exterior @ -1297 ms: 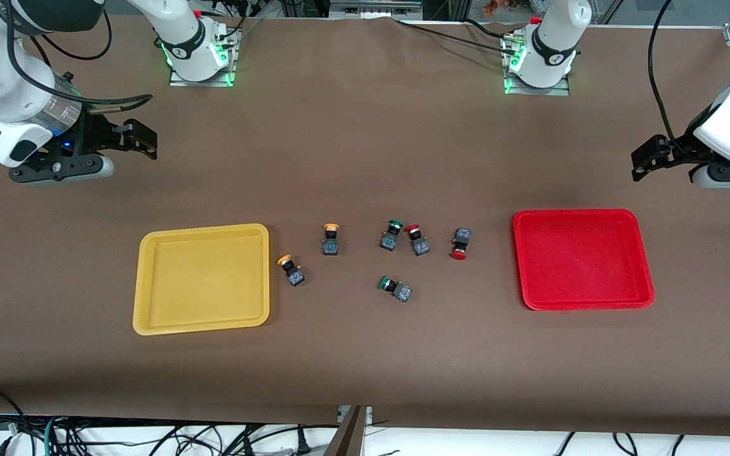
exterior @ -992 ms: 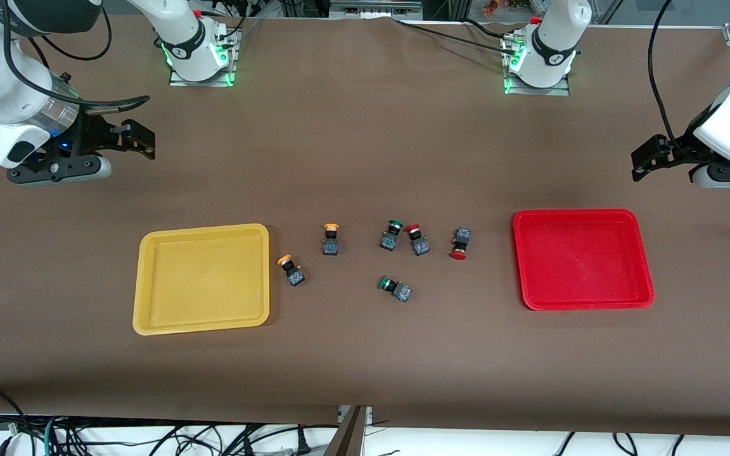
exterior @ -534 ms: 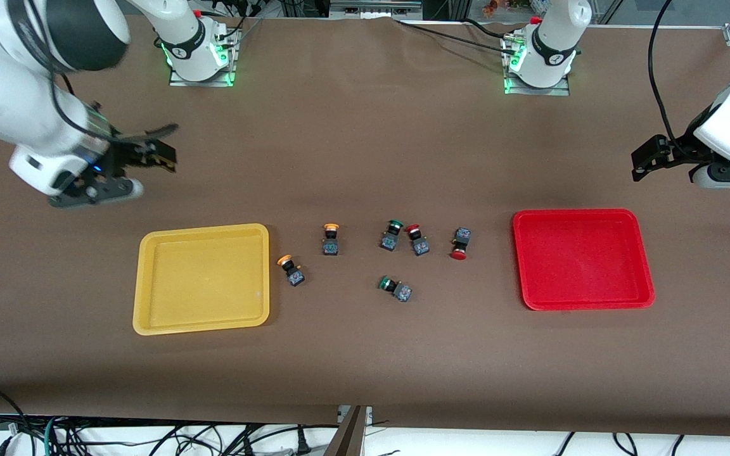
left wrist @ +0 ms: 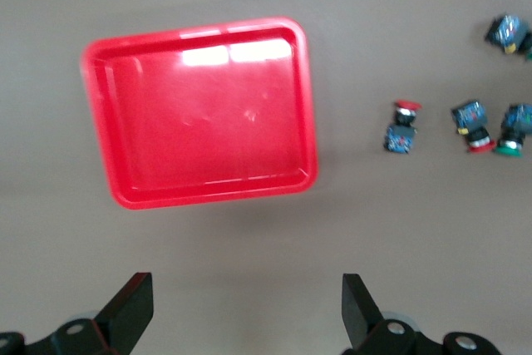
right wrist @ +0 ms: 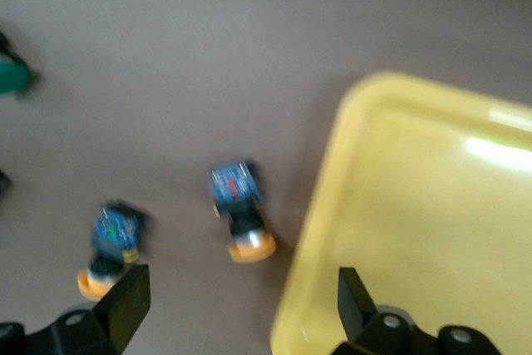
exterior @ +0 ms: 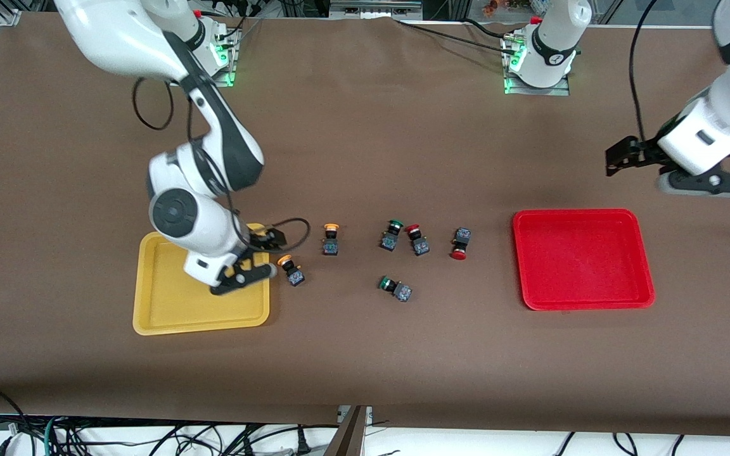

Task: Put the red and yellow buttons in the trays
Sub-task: 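Grasp the orange button with the right gripper while the left gripper reaches a red button, then lift the orange button with the right gripper while the left gripper grasps the red button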

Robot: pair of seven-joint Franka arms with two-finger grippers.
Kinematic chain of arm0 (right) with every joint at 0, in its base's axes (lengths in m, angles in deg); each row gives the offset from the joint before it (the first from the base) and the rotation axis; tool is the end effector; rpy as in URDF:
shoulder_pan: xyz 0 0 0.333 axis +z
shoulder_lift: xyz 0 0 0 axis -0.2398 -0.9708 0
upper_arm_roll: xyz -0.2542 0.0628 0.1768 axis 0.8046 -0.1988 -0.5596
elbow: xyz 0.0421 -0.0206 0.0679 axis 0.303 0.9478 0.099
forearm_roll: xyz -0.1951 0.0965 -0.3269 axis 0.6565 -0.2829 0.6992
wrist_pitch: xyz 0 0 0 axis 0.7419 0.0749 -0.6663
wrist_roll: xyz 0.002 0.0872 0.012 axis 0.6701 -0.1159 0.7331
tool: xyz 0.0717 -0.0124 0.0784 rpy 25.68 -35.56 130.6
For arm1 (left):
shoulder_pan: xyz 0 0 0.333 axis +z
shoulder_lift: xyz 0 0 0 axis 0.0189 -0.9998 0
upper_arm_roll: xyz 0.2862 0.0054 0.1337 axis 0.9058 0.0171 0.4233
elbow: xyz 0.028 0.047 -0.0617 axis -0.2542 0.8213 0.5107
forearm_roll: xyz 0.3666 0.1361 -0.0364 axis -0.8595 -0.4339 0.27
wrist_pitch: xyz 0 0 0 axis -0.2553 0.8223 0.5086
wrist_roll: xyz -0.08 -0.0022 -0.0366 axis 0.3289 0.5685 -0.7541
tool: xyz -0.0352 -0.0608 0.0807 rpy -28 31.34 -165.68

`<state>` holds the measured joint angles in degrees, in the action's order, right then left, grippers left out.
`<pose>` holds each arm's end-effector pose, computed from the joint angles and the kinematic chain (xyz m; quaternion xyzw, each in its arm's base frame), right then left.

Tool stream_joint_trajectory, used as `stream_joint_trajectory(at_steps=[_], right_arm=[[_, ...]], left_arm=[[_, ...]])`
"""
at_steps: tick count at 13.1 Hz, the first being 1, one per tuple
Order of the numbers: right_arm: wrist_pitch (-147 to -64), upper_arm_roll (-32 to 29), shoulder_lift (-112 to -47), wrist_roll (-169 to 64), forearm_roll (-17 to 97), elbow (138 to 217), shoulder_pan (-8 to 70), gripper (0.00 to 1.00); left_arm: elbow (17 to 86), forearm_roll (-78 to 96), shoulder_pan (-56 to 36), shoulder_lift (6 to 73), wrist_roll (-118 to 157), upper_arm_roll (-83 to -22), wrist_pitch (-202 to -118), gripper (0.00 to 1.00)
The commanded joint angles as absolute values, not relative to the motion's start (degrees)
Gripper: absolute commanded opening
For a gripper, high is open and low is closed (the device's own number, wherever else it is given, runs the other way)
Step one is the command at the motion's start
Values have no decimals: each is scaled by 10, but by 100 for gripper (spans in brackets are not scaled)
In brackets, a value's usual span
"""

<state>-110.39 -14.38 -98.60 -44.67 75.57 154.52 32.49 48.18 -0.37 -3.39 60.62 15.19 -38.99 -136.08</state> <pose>0.6769 0.3079 0.2997 -0.9818 -0.1816 -0.0058 0.0559 0.5687 -0.0679 0.5373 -0.9972 0.0431 0.0617 0.0037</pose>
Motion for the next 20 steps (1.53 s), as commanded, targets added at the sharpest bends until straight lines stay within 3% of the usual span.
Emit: stream_joint_trajectory(at_steps=[1, 5, 10, 12, 13, 14, 15, 16, 17, 18, 20], right_arm=[[-1143, -143, -1060, -447, 756, 1466, 346, 100], [-1192, -139, -1069, -445, 816, 1516, 356, 100], [-1204, -139, -1095, -443, 836, 1518, 358, 100], [-1222, -139, -1095, -442, 835, 1539, 361, 93], [-1222, -139, -1094, -442, 835, 1543, 360, 86], [-1221, -139, -1094, -443, 834, 1547, 360, 71], [-1221, -139, -1091, -443, 833, 1551, 360, 56], [-1218, -139, -1090, -445, 829, 1550, 359, 31], [-1207, -140, -1085, -447, 826, 1545, 356, 15], [-1174, -140, -1078, -442, 812, 1540, 351, 4], [-1098, -139, -1070, -442, 801, 1499, 348, 2]], left_arm=[[447, 2, -44, 528, 161, -421, -1399, 100], [448, 2, -87, 436, 205, -426, -1498, 100], [469, -8, -144, 343, 213, -425, -1613, 100], [497, -43, -157, 324, 212, -425, -1665, 100], [515, -67, -161, 321, 212, -425, -1693, 100], [532, -79, -163, 316, 212, -426, -1720, 100], [545, -80, -164, 307, 214, -426, -1740, 100], [556, -80, -172, 302, 214, -426, -1759, 100], [564, -80, -178, 300, 216, -425, -1772, 100], [567, -80, -180, 297, 217, -426, -1779, 100], [568, -80, -183, 297, 218, -426, -1779, 100]])
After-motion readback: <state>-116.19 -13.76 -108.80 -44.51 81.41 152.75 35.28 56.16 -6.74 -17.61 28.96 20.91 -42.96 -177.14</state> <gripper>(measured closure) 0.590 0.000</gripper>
